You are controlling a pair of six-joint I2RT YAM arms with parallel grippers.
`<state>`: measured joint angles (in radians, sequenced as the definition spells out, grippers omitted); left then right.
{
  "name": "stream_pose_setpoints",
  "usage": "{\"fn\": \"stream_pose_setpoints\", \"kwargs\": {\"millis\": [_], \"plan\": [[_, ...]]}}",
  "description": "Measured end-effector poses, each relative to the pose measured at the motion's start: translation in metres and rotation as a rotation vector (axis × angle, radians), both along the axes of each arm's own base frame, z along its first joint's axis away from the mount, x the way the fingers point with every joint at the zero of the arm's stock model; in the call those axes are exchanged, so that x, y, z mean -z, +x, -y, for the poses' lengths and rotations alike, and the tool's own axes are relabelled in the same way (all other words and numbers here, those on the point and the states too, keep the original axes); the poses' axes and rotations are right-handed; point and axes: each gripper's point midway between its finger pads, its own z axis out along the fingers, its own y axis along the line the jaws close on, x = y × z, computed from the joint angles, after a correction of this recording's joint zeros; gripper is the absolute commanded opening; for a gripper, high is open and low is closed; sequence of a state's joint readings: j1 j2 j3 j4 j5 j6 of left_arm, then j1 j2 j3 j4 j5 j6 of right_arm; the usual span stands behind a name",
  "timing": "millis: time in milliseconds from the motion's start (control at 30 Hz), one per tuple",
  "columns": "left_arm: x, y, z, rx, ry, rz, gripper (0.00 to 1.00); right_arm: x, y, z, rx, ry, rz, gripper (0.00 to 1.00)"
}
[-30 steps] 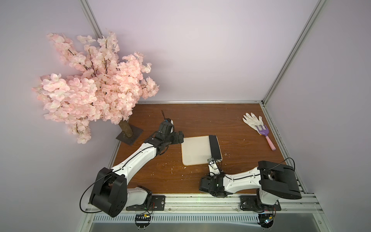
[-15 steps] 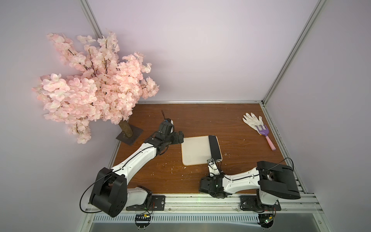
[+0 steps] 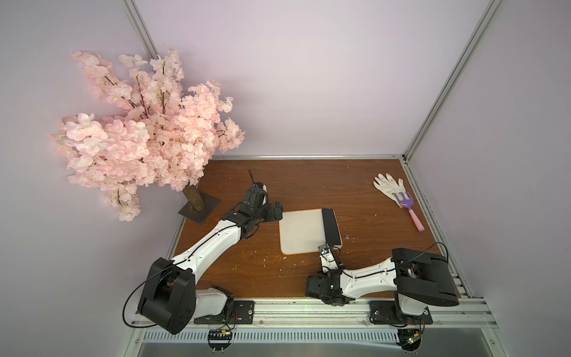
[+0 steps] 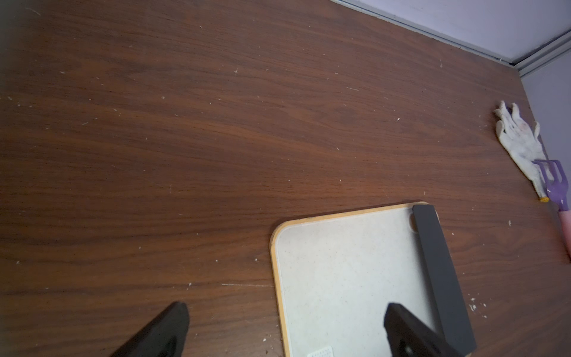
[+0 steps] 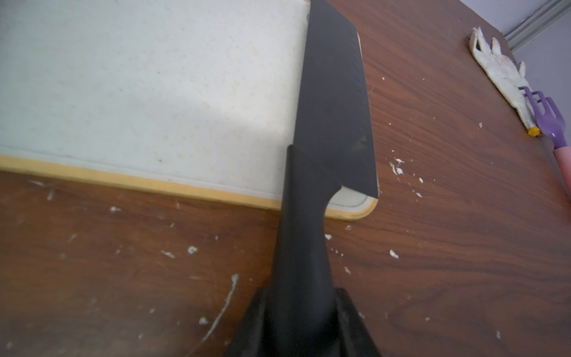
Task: Align the knife with the edge of the cutting board
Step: Adjust the knife at the edge of the cutting board.
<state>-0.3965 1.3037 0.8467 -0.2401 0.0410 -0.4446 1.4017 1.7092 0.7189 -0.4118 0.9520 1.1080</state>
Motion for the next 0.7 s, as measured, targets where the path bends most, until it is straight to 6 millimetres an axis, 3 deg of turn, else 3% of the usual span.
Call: {"fn": "stream_pose_setpoints", "kwargs": {"millis": [367,700], "plan": [[0.0001,0.0000,-0.0001,0.000,0.001,0.000,1.00,0.0000,0.0002,-0.0004,0.000,-0.005,0.000,0.20],[0.0001,0.0000,-0.0001,0.000,0.001,0.000,1.00,0.0000,0.0002,-0.0004,0.000,-0.005,0.000,0.27]]}}
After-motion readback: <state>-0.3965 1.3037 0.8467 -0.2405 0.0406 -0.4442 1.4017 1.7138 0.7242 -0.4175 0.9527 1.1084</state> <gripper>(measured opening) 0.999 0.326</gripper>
